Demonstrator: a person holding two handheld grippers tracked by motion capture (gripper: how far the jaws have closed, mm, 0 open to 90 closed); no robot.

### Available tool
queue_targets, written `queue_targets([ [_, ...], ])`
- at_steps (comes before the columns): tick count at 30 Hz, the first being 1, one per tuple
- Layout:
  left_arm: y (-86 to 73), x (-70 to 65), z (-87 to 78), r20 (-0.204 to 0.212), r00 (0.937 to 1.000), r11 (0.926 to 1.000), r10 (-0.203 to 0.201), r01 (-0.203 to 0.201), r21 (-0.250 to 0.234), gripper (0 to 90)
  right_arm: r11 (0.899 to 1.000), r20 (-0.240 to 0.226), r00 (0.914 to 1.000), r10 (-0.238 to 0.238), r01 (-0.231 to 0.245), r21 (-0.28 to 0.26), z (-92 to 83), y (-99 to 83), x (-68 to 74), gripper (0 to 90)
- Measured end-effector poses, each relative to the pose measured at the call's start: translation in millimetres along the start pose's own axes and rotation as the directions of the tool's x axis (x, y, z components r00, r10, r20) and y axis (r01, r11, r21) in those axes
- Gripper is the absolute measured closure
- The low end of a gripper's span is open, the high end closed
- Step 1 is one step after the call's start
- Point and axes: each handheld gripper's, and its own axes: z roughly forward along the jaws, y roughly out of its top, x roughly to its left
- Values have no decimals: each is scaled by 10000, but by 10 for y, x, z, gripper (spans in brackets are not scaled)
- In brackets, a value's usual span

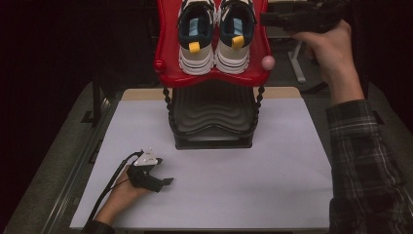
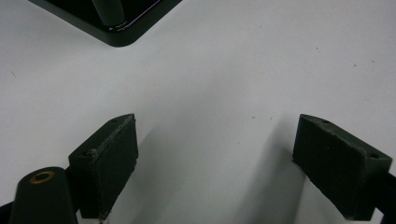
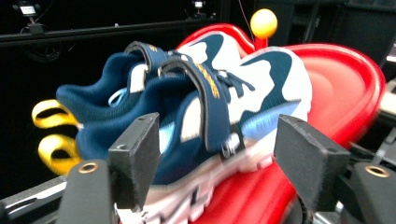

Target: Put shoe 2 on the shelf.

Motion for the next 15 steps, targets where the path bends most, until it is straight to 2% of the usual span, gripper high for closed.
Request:
queue_targets([
  [10, -1, -4, 0, -22, 10000, 10000, -15, 15, -23, 132, 9992, 273, 9993, 266, -274, 294, -223, -404, -46, 198],
  [15, -1, -4, -2, -16, 10000, 10000, -3, 3, 4, 132, 9988, 290, 9990, 337, -347, 335, -299, -605, -44, 185],
])
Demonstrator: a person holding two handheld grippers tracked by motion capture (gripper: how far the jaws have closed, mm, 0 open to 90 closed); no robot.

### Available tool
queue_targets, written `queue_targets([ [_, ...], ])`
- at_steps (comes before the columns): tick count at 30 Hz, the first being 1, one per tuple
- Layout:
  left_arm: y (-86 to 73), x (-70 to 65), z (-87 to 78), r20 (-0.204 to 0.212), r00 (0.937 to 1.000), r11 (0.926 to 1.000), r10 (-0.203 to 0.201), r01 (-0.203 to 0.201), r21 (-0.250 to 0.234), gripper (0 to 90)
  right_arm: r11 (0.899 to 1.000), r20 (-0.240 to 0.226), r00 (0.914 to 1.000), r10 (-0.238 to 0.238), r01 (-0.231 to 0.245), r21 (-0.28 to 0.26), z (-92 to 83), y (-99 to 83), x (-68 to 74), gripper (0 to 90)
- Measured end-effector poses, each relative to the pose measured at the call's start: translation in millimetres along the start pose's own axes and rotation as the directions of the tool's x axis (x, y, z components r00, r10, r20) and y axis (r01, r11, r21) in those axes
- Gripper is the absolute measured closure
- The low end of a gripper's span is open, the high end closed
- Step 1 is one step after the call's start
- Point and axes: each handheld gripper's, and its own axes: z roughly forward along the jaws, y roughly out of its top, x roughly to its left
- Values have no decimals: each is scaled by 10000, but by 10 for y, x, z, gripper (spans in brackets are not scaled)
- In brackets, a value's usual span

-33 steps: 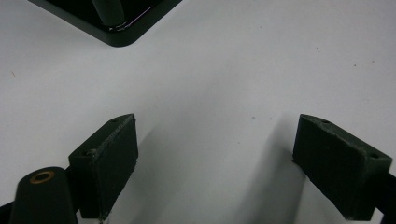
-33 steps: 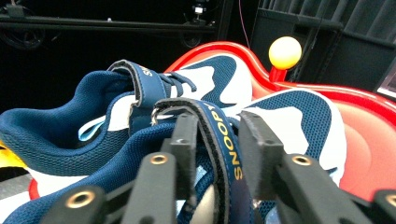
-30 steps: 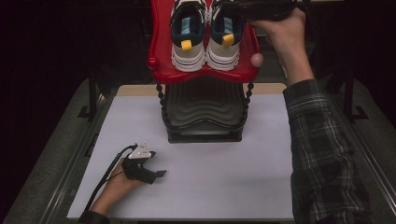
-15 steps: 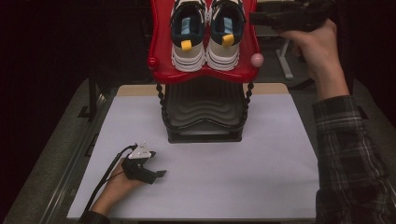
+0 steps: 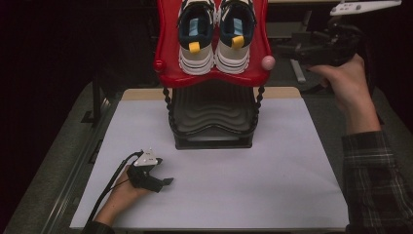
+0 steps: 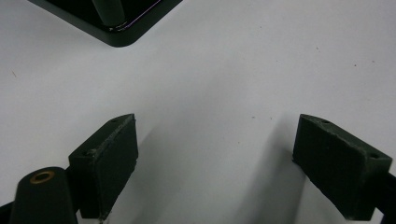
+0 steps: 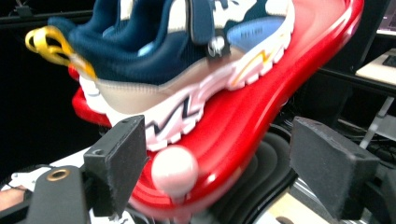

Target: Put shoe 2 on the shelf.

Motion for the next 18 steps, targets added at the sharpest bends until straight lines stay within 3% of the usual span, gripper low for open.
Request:
queue_targets([
  [9, 0, 0, 0, 9, 10000, 10000, -7, 7, 5, 132, 9997, 38, 9998, 217, -217, 80, -74, -306, -27, 179],
  [18, 1, 0, 2, -3, 10000, 10000, -19, 19, -41, 132, 9984, 28, 9987, 517, -517, 245, -121, -754, -72, 170],
])
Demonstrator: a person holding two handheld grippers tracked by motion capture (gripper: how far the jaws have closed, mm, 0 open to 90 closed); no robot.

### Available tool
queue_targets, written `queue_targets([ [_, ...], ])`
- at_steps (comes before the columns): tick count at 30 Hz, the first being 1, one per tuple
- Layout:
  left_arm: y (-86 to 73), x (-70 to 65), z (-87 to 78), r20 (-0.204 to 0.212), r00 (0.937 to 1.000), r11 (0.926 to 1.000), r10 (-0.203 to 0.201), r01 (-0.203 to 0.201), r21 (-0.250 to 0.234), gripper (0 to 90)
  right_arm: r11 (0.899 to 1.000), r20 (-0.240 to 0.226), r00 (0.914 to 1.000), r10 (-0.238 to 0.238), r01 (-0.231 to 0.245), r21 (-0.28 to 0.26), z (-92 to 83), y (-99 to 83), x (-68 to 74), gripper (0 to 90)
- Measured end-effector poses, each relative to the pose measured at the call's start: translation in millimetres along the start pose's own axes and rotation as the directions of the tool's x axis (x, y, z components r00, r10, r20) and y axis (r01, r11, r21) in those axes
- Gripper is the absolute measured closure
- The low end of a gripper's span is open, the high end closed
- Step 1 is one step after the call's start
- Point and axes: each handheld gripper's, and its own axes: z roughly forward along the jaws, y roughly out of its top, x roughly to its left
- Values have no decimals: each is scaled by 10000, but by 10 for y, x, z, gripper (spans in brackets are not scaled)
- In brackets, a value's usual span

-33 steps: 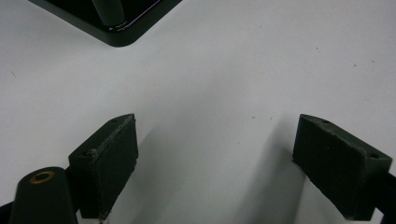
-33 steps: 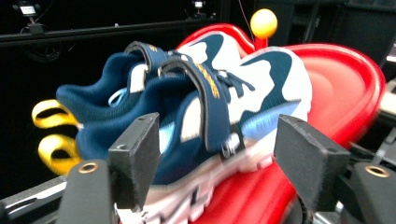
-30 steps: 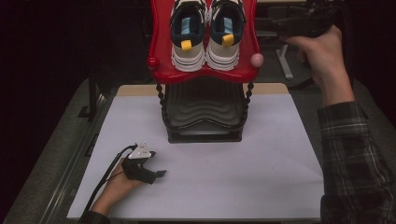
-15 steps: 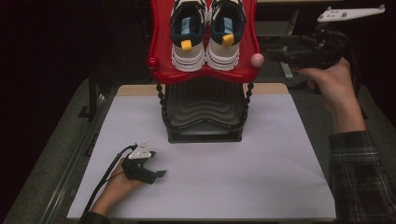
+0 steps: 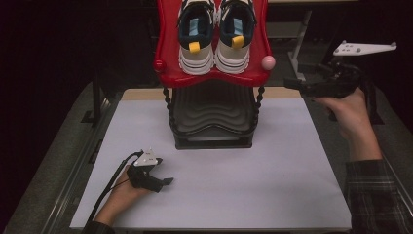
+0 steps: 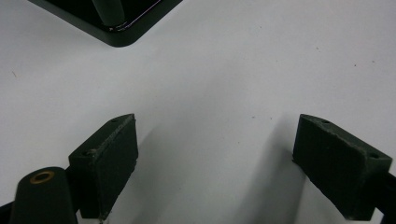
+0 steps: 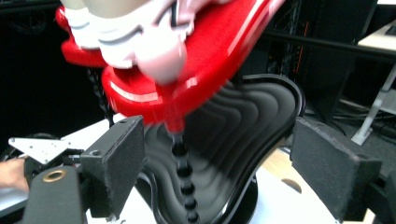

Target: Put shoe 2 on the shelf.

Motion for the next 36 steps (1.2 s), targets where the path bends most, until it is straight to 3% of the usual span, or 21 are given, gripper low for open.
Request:
queue_targets([
  [10, -1, -1, 2, -10, 10000, 10000, 0, 0, -20, 132, 9996, 212, 9996, 160, -164, 224, -1, -467, -40, 170],
  [11, -1, -1, 2, -9, 10000, 10000, 0, 0, -21, 132, 9988, 269, 9993, 261, -271, 402, 6, -580, -48, 170],
  [17, -1, -1, 0, -6, 10000, 10000, 6, -6, -2, 132, 9958, 368, 9983, 446, -473, 777, 33, -856, -56, 160],
  [24, -1, -1, 0, -22, 10000, 10000, 13, -13, -9, 132, 9825, 771, 9949, 656, -779, 1695, 139, -1328, -31, 136],
  [25, -1, -1, 0, -22, 10000, 10000, 13, -13, -9, 132, 9825, 771, 9949, 656, -779, 1695, 139, -1328, -31, 136],
  [29, -1, -1, -1, -7, 10000, 10000, 19, -19, 8, 132, 9729, 867, 9920, 913, -1074, 2045, 184, -1609, -4, 134],
  [36, -1, -2, -1, -8, 10000, 10000, 15, -15, 7, 133, 9601, 942, 9891, 1130, -1331, 2458, 209, -1887, 14, 134],
])
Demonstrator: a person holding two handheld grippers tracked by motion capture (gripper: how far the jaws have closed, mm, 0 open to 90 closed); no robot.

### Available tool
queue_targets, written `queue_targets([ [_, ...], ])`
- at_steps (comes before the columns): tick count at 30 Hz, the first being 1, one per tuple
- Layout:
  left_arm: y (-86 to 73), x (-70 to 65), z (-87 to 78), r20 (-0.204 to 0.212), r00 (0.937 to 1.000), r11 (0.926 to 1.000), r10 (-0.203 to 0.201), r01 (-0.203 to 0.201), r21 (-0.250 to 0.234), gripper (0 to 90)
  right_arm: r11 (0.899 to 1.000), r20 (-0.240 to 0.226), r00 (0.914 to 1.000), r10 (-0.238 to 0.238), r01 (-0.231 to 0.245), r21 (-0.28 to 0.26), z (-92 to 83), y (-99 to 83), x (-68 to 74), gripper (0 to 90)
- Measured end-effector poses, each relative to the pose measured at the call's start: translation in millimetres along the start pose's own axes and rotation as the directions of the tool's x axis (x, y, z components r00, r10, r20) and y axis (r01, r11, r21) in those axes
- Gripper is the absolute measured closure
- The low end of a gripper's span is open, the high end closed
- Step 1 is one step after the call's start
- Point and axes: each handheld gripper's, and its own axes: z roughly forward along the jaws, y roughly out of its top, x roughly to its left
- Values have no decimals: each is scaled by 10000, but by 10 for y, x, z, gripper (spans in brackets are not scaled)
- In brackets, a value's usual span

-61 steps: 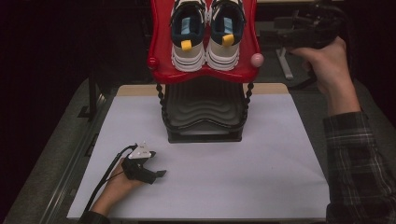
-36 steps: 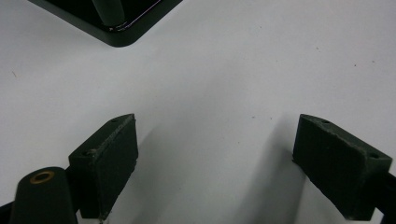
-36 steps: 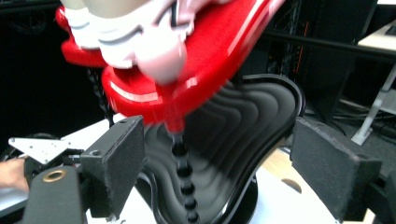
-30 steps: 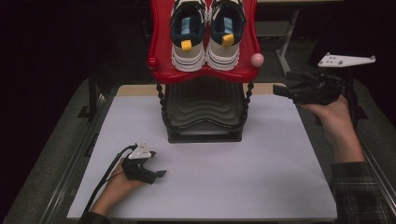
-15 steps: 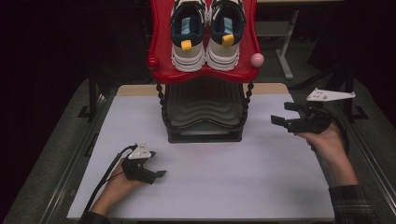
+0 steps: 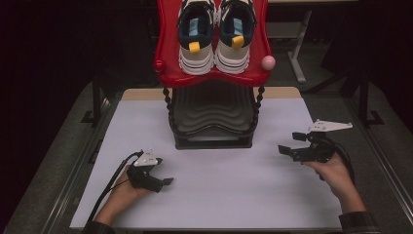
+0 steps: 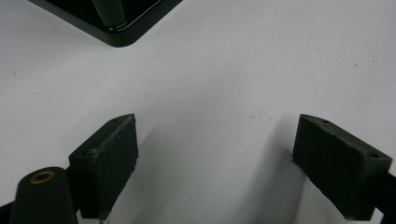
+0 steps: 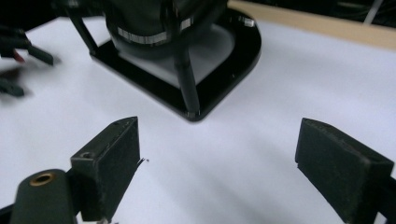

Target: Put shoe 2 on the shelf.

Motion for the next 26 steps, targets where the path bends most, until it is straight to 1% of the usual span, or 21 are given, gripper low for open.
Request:
queue_targets([
  [2, 0, 0, 0, -2, 10000, 10000, -1, 1, 0, 132, 9998, 119, 9999, 10, -12, 177, 18, -78, 3, 134],
  [3, 0, 0, 0, -2, 10000, 10000, -2, 2, -3, 133, 9996, 203, 9998, 82, -87, 267, 30, -157, 3, 134],
  [4, 0, 0, 0, -2, 10000, 10000, -2, 2, 0, 133, 9996, 203, 9998, 82, -87, 267, 30, -157, 3, 134],
  [5, 0, -1, 0, -4, 10000, 10000, 1, -1, 0, 133, 9992, 339, 9993, 125, -138, 376, 34, -232, 0, 133],
  [9, 0, -1, 0, -5, 10000, 10000, -2, 2, -2, 133, 9976, 631, 9978, 209, -250, 648, 44, -375, -5, 133],
  [11, 0, -1, 0, -9, 10000, 10000, 1, -1, -4, 133, 9953, 949, 9955, 68, -158, 953, 50, -460, -1, 133],
  [14, 0, -1, -1, -7, 10000, 10000, -1, 1, 5, 133, 9923, 1168, 9932, -26, -119, 1230, 44, -558, 9, 130],
  [16, -1, -2, 1, -12, 10000, 10000, -4, 4, -17, 133, 9913, 1227, 9924, 1, -162, 1305, 42, -585, 16, 130],
  [17, -1, -2, 2, -14, 10000, 10000, -6, 6, -26, 133, 9900, 1378, 9904, -99, -96, 1406, 48, -633, 22, 129],
  [20, -1, -2, 2, -15, 10000, 10000, -8, 8, -25, 133, 9880, 1442, 9895, -124, -100, 1538, 63, -671, 28, 123],
  [22, -1, -2, 1, -20, 10000, 10000, -5, 5, -19, 133, 9823, 1489, 9885, -263, -21, 1875, 101, -718, 43, 102],
  [24, -1, -2, 1, -20, 10000, 10000, -6, 6, -18, 133, 9809, 1543, 9875, -316, 10, 1944, 111, -729, 49, 89],
  [25, 0, -3, 0, -27, 10000, 10000, -10, 10, -18, 133, 9810, 1587, 9859, -526, 212, 1930, 118, -744, 61, 85],
  [26, 0, -6, -2, -61, 10000, 10000, -19, 19, -1, 133, 9803, 1611, 9851, -601, 279, 1954, 118, -748, 65, 85],
])
